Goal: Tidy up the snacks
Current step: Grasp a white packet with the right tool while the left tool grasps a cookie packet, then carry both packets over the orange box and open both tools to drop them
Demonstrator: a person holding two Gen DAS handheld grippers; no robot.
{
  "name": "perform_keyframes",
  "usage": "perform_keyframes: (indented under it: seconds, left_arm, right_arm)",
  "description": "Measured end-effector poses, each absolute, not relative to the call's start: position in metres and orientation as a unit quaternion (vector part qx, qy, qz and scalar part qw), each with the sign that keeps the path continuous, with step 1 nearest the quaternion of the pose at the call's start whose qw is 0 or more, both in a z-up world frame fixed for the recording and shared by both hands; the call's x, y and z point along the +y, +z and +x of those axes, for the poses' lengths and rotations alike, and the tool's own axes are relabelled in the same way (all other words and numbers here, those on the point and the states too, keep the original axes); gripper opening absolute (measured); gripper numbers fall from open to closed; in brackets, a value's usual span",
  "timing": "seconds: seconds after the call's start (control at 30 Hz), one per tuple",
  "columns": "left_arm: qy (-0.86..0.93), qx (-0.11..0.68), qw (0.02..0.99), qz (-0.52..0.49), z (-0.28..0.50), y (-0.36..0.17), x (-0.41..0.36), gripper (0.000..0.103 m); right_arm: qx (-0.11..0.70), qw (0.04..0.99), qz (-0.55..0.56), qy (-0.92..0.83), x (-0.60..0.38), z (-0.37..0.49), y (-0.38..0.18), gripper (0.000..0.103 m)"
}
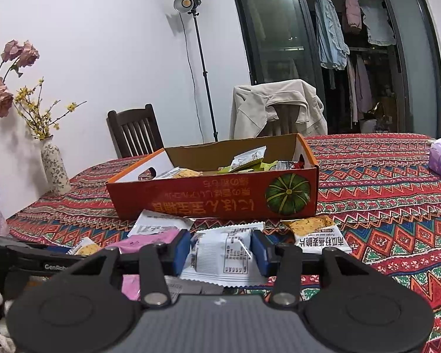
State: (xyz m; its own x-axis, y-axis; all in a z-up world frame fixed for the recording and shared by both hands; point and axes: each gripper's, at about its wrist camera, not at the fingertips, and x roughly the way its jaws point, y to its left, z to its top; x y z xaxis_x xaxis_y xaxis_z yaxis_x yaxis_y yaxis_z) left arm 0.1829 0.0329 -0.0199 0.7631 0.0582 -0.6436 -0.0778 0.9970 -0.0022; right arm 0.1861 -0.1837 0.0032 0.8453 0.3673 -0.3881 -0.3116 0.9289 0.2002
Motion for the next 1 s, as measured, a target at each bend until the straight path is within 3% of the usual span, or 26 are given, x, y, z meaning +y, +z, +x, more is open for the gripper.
perform_keyframes:
  seconds: [0.37,1.0]
  left_arm:
    - [0.047,0.309,0.950,-0.016,0.174,-0.001,0.035,0.064]
    - [0.035,0.205,0.978,-0.007,0.217,0.083,0.016,0.064]
  right_arm:
    - [0.200,0.961,0.056,0.182,-0.183,0.185,0.010,0.045]
    - [0.134,0.975,0.035,0.173,-0.178,0.238,0.068,0.045]
